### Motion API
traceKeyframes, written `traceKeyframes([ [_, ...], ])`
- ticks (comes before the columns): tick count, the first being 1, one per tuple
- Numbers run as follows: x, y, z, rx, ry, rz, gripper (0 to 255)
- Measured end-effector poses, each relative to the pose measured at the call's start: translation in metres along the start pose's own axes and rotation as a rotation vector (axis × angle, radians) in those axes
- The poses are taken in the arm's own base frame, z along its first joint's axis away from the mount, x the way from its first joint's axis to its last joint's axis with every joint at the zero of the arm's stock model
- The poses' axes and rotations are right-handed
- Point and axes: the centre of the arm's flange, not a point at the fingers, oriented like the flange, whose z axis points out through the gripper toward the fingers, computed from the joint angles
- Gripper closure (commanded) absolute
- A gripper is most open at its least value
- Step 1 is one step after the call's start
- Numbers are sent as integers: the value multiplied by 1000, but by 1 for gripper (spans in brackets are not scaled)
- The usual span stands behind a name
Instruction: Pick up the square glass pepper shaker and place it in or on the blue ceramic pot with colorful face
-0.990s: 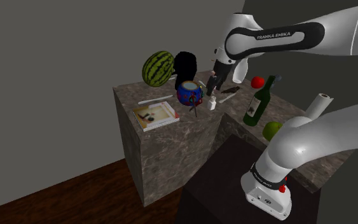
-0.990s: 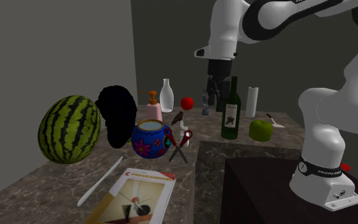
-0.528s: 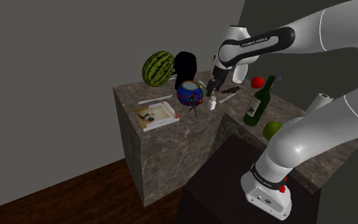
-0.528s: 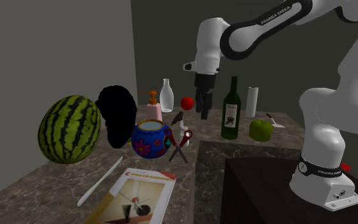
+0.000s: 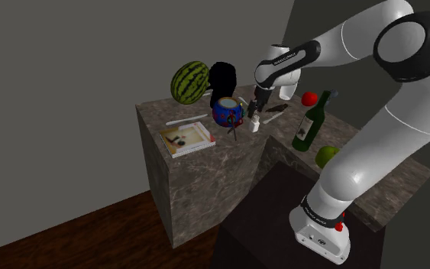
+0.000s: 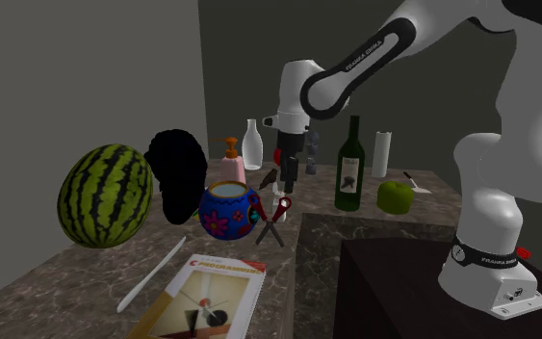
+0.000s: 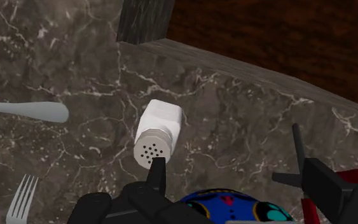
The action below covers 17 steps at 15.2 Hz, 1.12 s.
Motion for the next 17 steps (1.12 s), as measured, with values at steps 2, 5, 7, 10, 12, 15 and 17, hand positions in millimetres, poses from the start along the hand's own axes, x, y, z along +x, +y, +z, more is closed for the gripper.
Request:
traceKeyframes([
  [2, 7, 22, 14, -8, 2, 5, 0],
  [5, 16, 51, 35, -18, 4, 13, 0],
  [7, 18, 54, 45, -21, 5, 14, 0],
  [10, 20, 55, 63, -22, 5, 13, 0],
  [12, 20, 56, 75, -22, 5, 13, 0],
  [15, 21, 57, 81, -22, 5, 13, 0],
  [17, 21, 57, 82, -22, 5, 14, 0],
])
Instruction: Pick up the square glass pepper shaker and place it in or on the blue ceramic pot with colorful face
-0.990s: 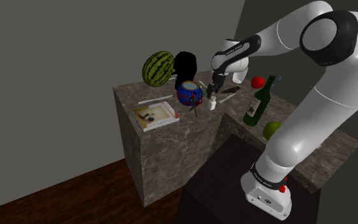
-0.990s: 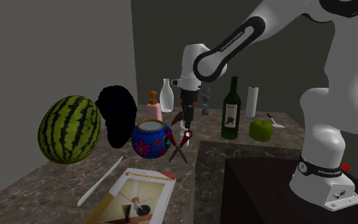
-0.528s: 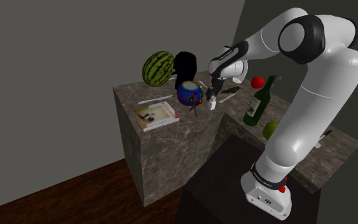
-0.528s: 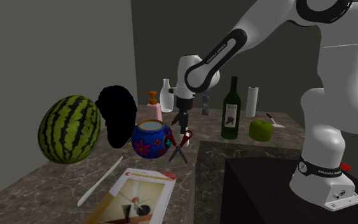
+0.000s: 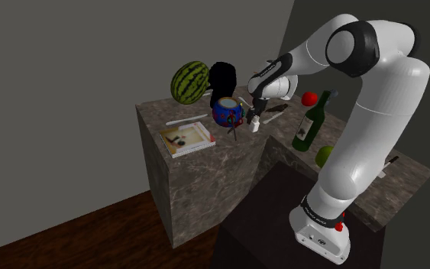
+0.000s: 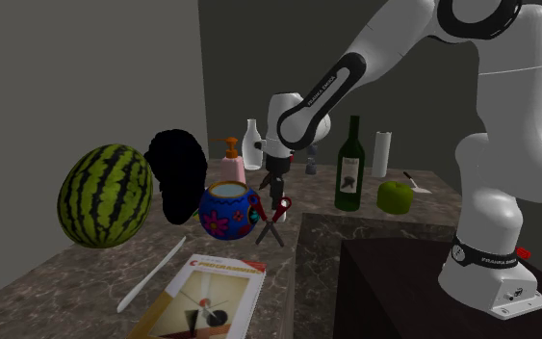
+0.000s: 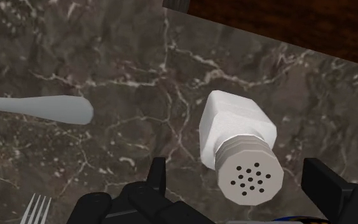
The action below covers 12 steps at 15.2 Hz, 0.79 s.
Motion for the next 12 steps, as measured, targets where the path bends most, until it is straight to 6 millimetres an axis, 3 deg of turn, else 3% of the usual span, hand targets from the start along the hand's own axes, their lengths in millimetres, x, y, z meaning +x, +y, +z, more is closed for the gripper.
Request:
traceKeyframes([
  [2, 0, 0, 0, 0, 0, 0, 0],
  [3, 0, 0, 0, 0, 0, 0, 255],
  [12, 0, 0, 0, 0, 1, 0, 255],
])
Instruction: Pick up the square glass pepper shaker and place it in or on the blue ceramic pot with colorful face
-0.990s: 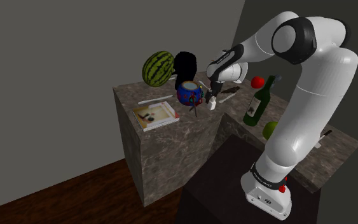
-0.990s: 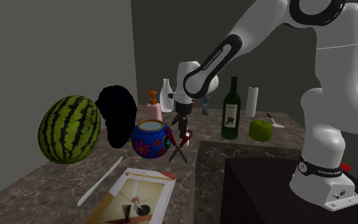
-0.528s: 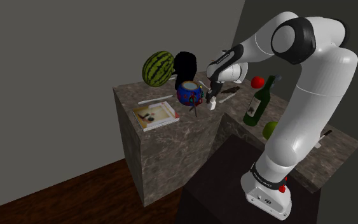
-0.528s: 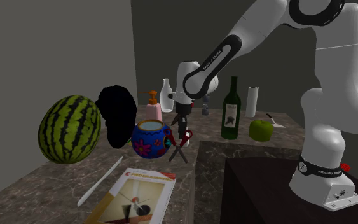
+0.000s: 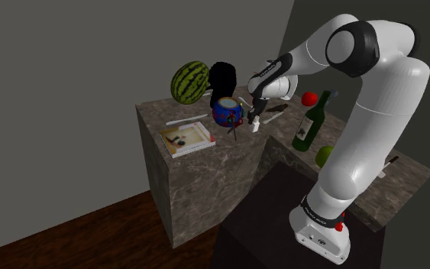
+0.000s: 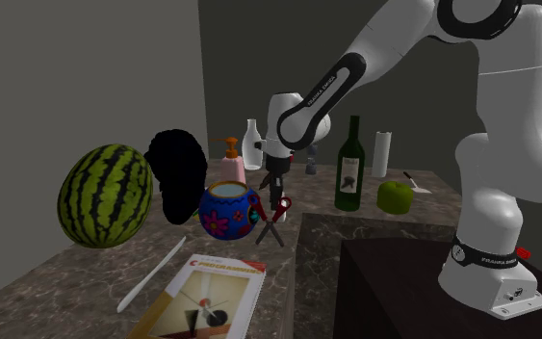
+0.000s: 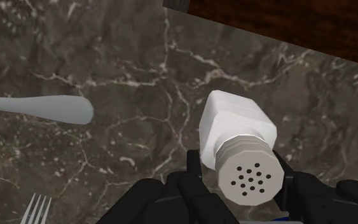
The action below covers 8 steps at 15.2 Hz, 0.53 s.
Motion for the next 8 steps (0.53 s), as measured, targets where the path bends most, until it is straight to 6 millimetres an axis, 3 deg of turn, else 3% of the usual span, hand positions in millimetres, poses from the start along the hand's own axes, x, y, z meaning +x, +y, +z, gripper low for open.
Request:
traceKeyframes([
  [3, 1, 0, -6, 0, 0, 0, 255],
  [8, 3, 1, -31, 0, 0, 0, 255],
])
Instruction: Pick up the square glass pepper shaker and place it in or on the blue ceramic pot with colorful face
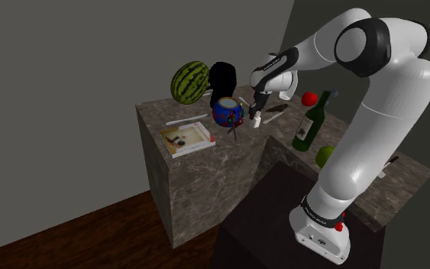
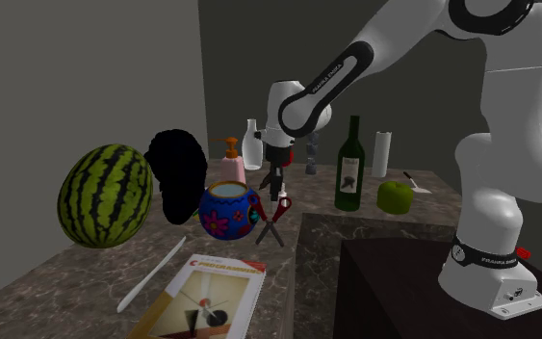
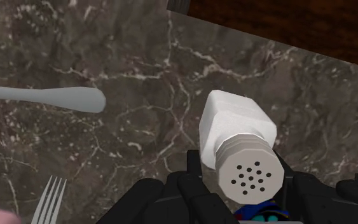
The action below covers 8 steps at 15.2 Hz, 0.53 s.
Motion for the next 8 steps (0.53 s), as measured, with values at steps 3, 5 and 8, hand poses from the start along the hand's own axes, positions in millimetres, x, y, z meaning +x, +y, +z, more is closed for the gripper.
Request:
traceKeyframes([
  [3, 1, 2, -15, 0, 0, 0, 255],
  [5, 3, 0, -27, 0, 0, 0, 255],
  [8, 3, 0, -41, 0, 0, 0, 255],
])
